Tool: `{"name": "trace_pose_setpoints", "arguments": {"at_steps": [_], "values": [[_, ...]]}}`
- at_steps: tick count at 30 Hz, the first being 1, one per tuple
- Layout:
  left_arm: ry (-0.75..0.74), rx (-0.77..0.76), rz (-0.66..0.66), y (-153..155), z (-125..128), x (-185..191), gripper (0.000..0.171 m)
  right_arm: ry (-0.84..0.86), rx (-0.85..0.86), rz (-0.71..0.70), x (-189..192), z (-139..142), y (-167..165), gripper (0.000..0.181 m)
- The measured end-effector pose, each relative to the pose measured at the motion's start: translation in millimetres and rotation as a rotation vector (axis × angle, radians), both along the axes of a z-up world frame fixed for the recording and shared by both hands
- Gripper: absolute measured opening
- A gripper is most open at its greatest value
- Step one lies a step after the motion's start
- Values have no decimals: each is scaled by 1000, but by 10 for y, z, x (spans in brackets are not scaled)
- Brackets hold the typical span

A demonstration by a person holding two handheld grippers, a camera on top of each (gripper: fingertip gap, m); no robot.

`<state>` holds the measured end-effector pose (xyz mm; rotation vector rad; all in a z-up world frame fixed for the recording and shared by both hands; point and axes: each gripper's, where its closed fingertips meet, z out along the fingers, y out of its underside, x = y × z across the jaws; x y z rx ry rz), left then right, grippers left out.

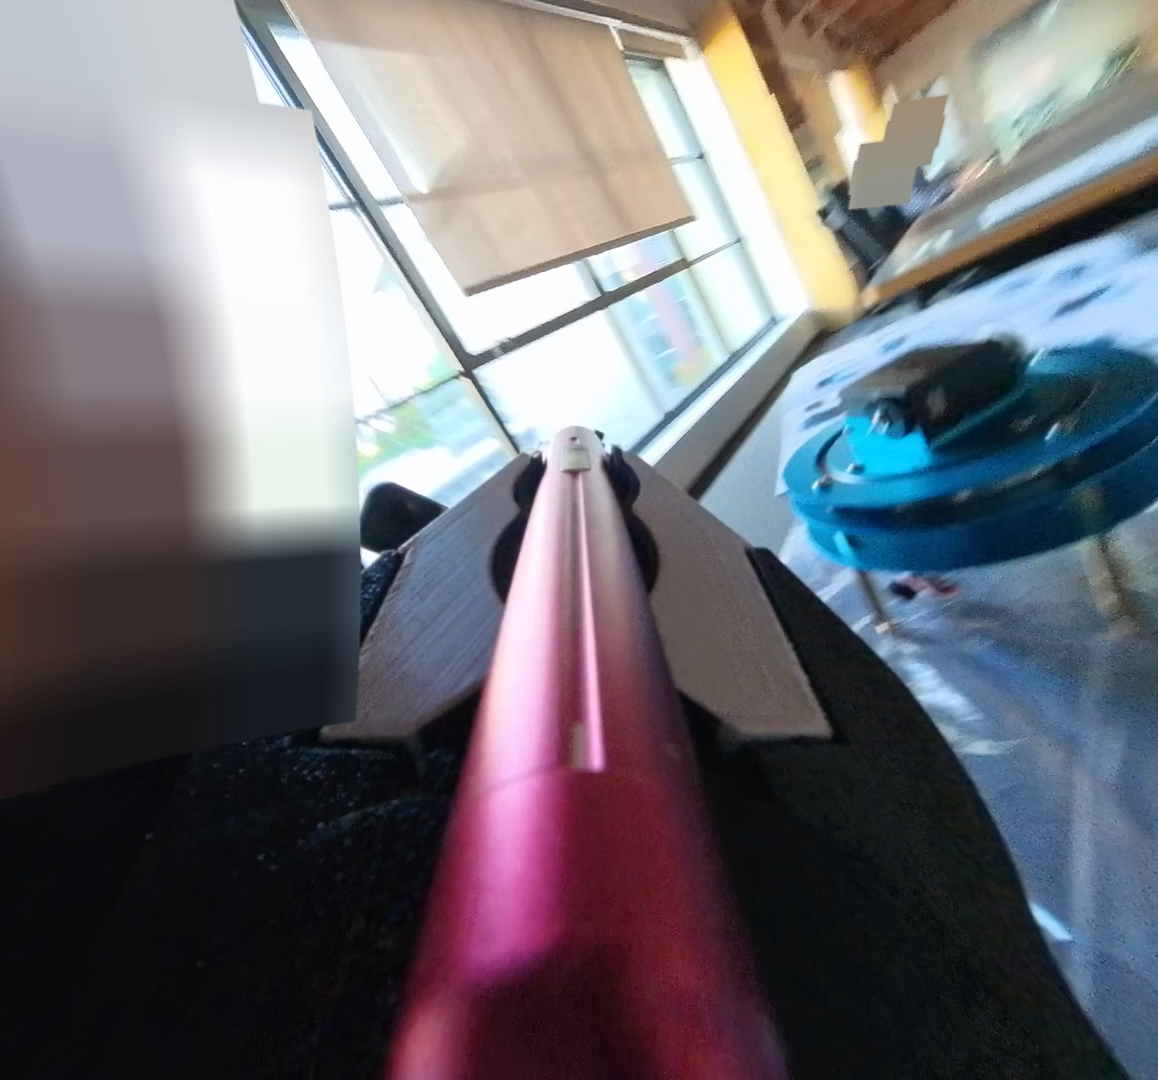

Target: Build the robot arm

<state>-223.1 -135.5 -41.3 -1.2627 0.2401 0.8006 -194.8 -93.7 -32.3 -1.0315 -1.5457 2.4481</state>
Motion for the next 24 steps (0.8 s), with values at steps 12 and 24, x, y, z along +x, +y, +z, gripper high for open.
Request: {"name": "trace_pose_setpoints", "arguments": {"at_steps": [12, 24], "values": [[246, -248, 282, 168, -414, -344, 0, 615, 1050, -556, 134, -257, -337, 22], [260, -255, 271, 170, -432, -310, 0, 552, 1054, -567, 69, -307, -250, 22]]}}
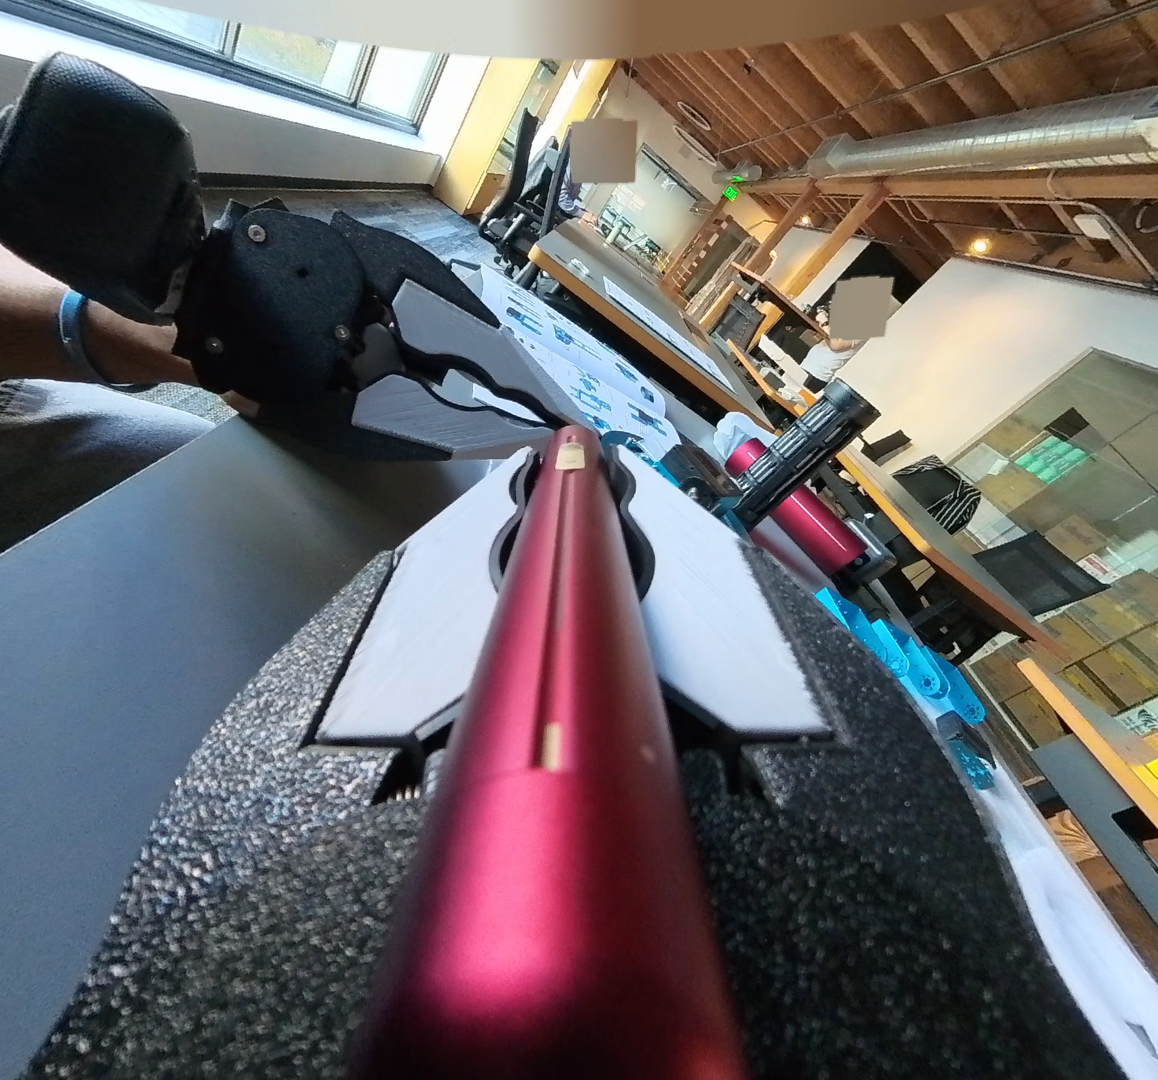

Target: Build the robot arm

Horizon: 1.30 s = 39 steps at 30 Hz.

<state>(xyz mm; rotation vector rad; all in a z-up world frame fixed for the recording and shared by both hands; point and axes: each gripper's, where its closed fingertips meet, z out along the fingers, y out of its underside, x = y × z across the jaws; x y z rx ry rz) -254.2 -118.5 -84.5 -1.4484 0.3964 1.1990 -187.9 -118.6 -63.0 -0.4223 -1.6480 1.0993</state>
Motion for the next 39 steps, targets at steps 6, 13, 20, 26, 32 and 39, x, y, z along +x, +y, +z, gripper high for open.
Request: {"name": "trace_pose_setpoints", "arguments": {"at_steps": [6, 13, 20, 26, 32, 39], "values": [[2, -6, -2, 2, -9, 6, 0, -15, -10, 3, -11, -14, 11, 21], [1, -9, -5, 3, -16, 13, 0, -18, -2, -5, -23, -25, 25, 21], [1, 0, -6, -5, -1, 19, 0, -85, -200, 103, 28, 91, -8, 22], [-45, 14, -76, -15, 26, 88, 0, -248, -357, 298, 112, 91, -127, 23], [-7, 3, -67, -7, 5, 108, 0, -261, -298, 231, 33, 0, -108, 22], [11, -14, -57, 9, -23, 112, 0, -264, -277, 192, -6, -28, -20, 22]]}}
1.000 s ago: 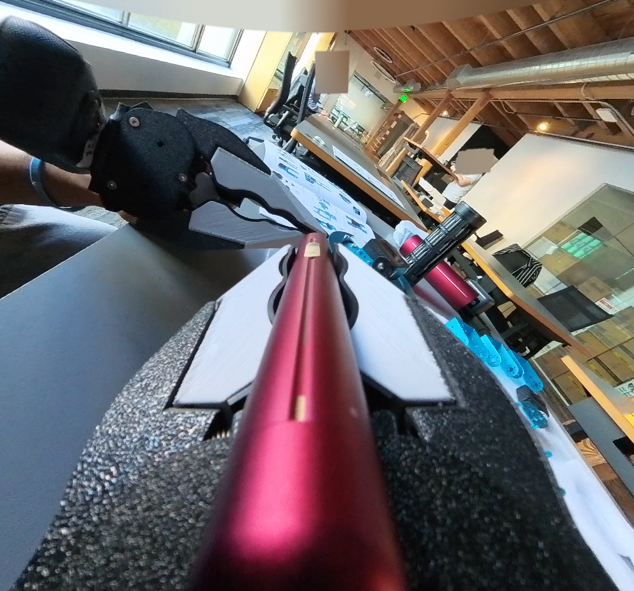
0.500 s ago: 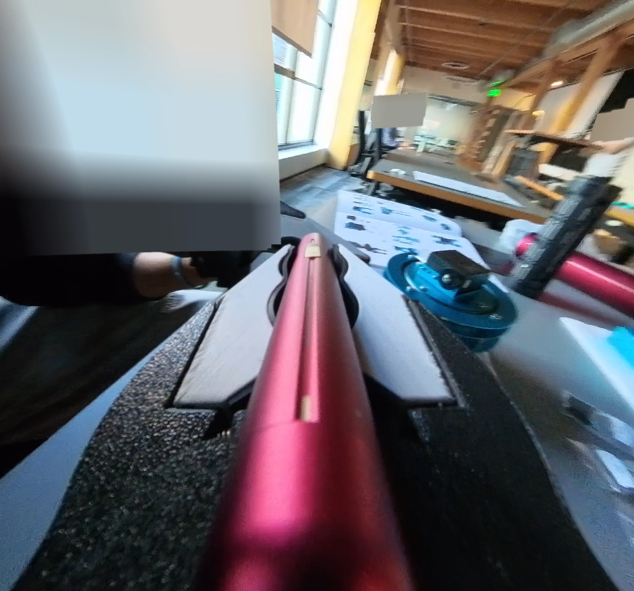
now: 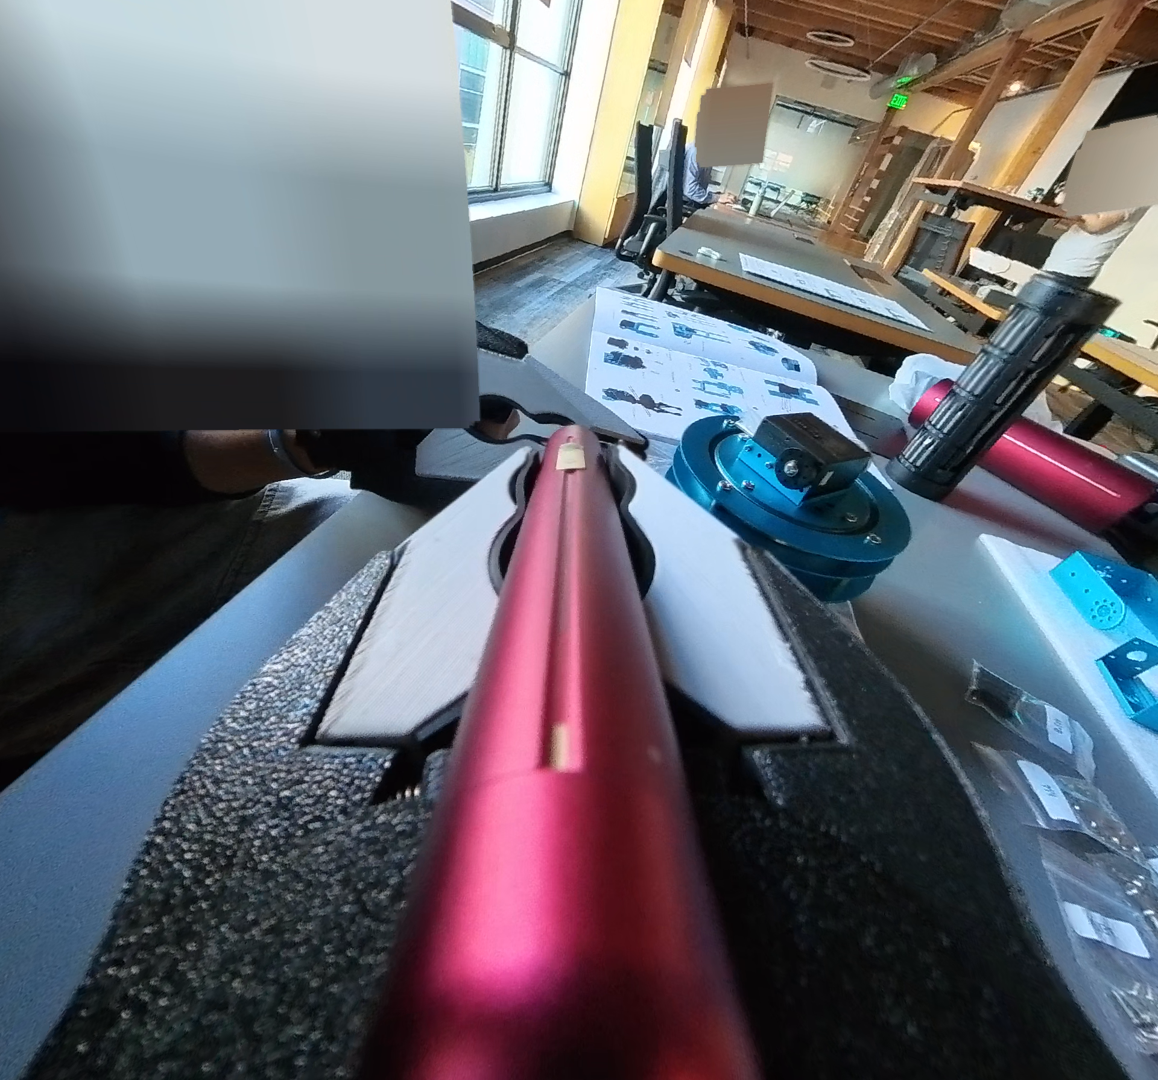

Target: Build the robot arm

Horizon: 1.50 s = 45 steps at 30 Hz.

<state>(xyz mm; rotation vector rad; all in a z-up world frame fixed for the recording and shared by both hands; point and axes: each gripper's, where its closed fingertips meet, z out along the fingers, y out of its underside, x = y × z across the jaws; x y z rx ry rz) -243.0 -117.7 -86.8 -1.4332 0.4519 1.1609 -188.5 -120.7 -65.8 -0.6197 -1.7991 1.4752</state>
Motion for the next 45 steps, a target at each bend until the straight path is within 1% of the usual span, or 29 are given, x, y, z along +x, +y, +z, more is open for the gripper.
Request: {"name": "trace_pose_setpoints", "arguments": {"at_steps": [5, 9, 10, 11, 12, 14, 17, 19, 20, 22, 24, 26, 29, 32, 34, 36, 37, 39, 40, 42, 45], "values": [[-4, 7, 3, -5, 12, -9, 0, 9, 6, -30, 13, 56, 139, 22], [-14, -7, 24, 10, -10, -55, 0, 3, 13, -15, 54, 65, 233, 22], [-24, -13, 34, 14, -21, -81, 0, -14, 66, -25, 37, -2, 268, 22], [-31, -20, 48, 17, -32, -111, 0, -29, 157, -32, 17, -125, 306, 22], [-34, -24, 53, 21, -40, -122, 0, -57, 260, -29, 6, -295, 340, 22], [-41, -82, 57, 66, -131, -134, 0, -111, 377, 15, 53, -579, 347, 22], [-30, -133, 57, 108, -211, -125, 0, -89, 509, 18, 96, -732, 339, 23], [-23, -178, 48, 137, -281, -111, 0, -70, 532, 22, 150, -741, 321, 23], [-6, -193, 26, 150, -305, -67, 0, -74, 521, 25, 186, -740, 317, 23], [-2, -179, -67, 147, -283, 84, 0, -92, 492, 29, 265, -734, 326, 23], [-24, -176, -75, 142, -273, 81, 0, -130, 454, 49, 358, -722, 332, 22], [-6, -182, -66, 150, -286, 80, 0, -155, 387, 78, 446, -650, 341, 22], [-5, -175, -66, 147, -277, 82, 0, -159, 283, 15, 359, -530, 462, 21], [13, -184, -94, 154, -293, 141, 0, -395, 115, 20, 252, -574, 517, 21], [31, -186, -174, 146, -298, 295, 0, -547, -24, 14, 194, -589, 571, 22], [46, -184, -242, 121, -300, 423, 0, -568, -133, 7, 128, -538, 624, 22], [51, -187, -258, 115, -306, 453, 0, -589, -134, 6, 128, -571, 650, 22], [53, -193, -262, 116, -316, 460, 0, -561, -31, -35, 131, -670, 726, 22], [52, -189, -262, 115, -311, 459, 0, -579, -10, -23, 175, -701, 712, 22], [52, -188, -260, 113, -310, 453, 0, -639, -27, 58, 331, -696, 626, 22], [59, -185, -253, 114, -310, 447, 0, -685, -27, 157, 527, -667, 582, 22]]}}
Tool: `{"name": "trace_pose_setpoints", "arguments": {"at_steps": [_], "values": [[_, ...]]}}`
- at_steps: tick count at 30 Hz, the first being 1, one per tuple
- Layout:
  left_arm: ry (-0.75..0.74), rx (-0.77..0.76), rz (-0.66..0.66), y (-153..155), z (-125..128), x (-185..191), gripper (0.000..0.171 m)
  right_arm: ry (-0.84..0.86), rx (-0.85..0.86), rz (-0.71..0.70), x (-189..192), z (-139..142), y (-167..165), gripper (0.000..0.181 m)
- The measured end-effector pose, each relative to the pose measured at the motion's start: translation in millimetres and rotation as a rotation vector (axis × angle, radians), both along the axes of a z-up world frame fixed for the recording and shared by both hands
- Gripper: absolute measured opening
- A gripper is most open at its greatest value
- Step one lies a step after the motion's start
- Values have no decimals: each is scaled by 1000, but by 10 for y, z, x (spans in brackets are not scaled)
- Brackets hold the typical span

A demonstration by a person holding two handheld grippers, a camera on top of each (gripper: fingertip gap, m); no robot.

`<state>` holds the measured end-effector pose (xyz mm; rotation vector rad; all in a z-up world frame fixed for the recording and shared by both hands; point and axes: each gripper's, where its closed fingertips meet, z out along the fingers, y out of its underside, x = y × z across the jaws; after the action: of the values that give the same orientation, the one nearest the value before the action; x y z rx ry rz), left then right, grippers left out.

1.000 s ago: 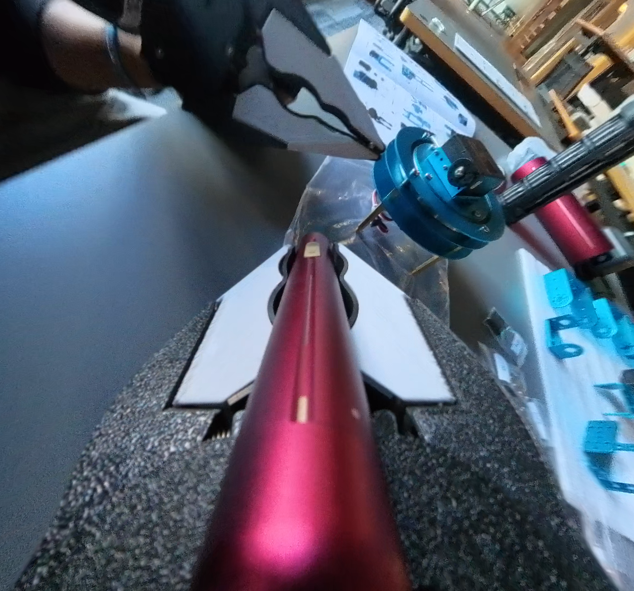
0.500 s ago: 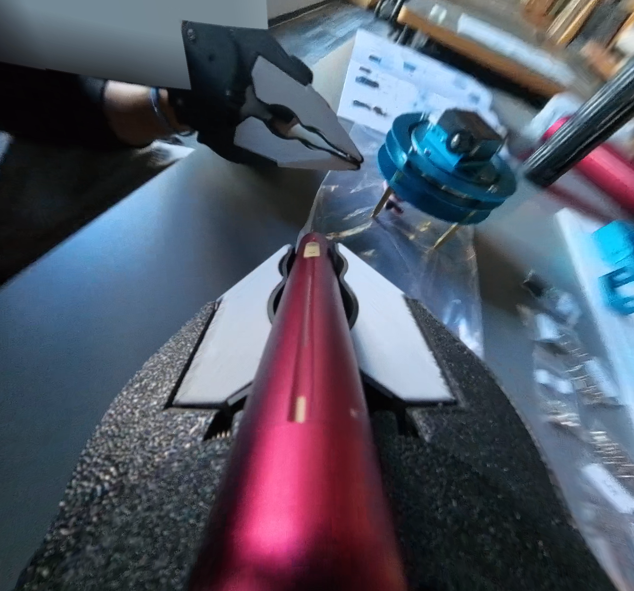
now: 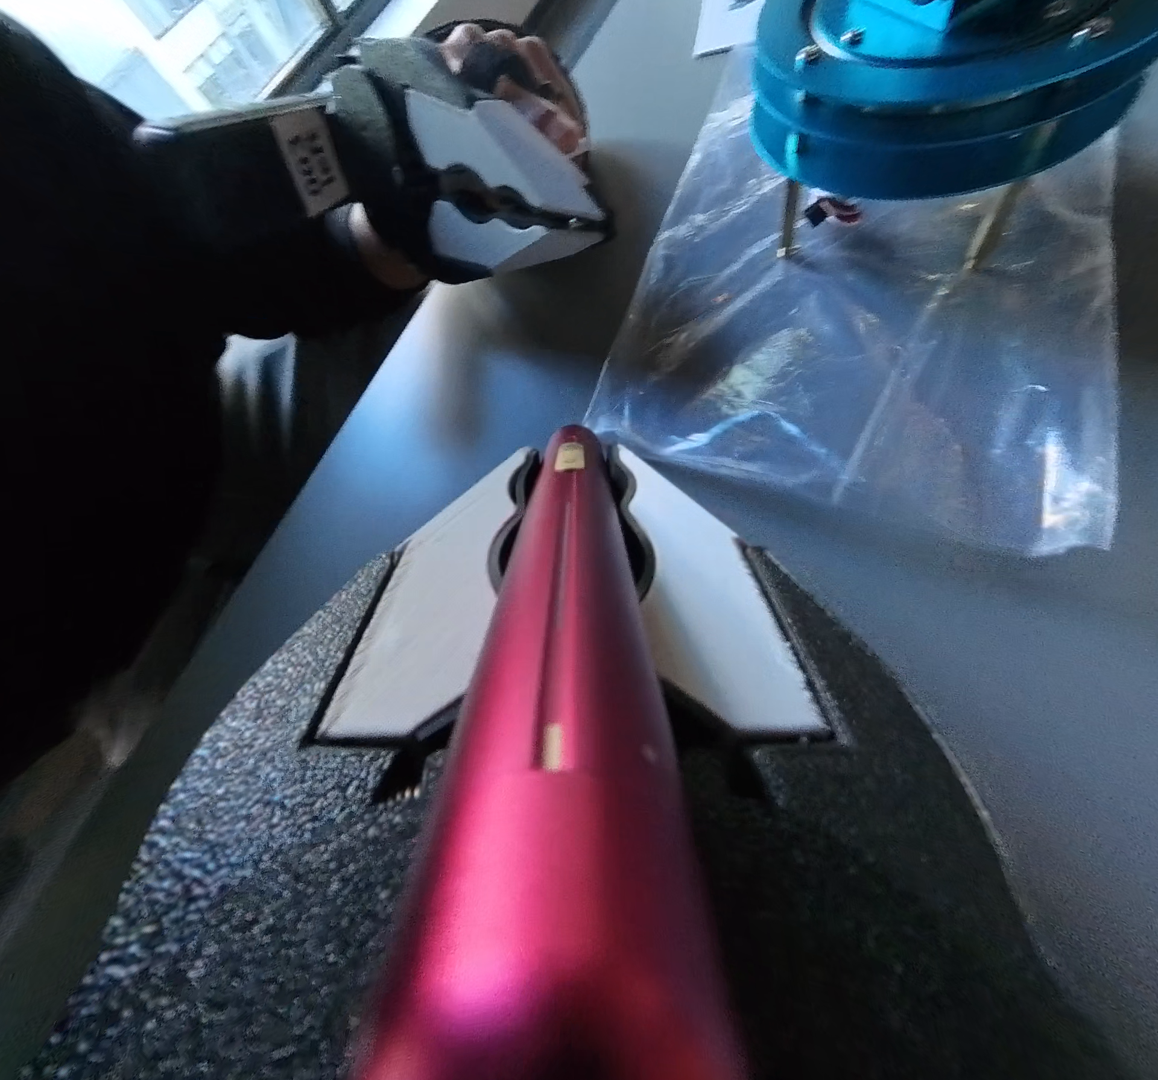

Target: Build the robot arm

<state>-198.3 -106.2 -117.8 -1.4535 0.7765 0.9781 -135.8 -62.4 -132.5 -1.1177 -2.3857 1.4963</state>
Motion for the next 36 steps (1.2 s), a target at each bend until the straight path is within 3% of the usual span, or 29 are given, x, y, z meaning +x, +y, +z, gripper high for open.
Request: {"name": "trace_pose_setpoints", "arguments": {"at_steps": [3, 7, 11, 14, 22, 36], "values": [[-3, 6, -2, -4, 9, 1, 0, -2, -85, 7, 9, 125, -8, 22], [1, 2, 4, 3, 0, -7, 0, -144, -298, -40, -88, 139, -64, 23], [4, 3, 6, 3, -3, -10, 0, -132, -168, -150, -251, -69, 88, 23], [3, 7, 6, 0, 1, -10, 0, -4, -176, -213, -310, 124, 231, 23], [-1, 27, 1, -21, 30, -11, 0, 167, -308, -51, -21, 793, -35, 22], [-10, 53, -22, -57, 66, 39, 0, 180, -398, -14, 17, 921, -165, 22]]}}
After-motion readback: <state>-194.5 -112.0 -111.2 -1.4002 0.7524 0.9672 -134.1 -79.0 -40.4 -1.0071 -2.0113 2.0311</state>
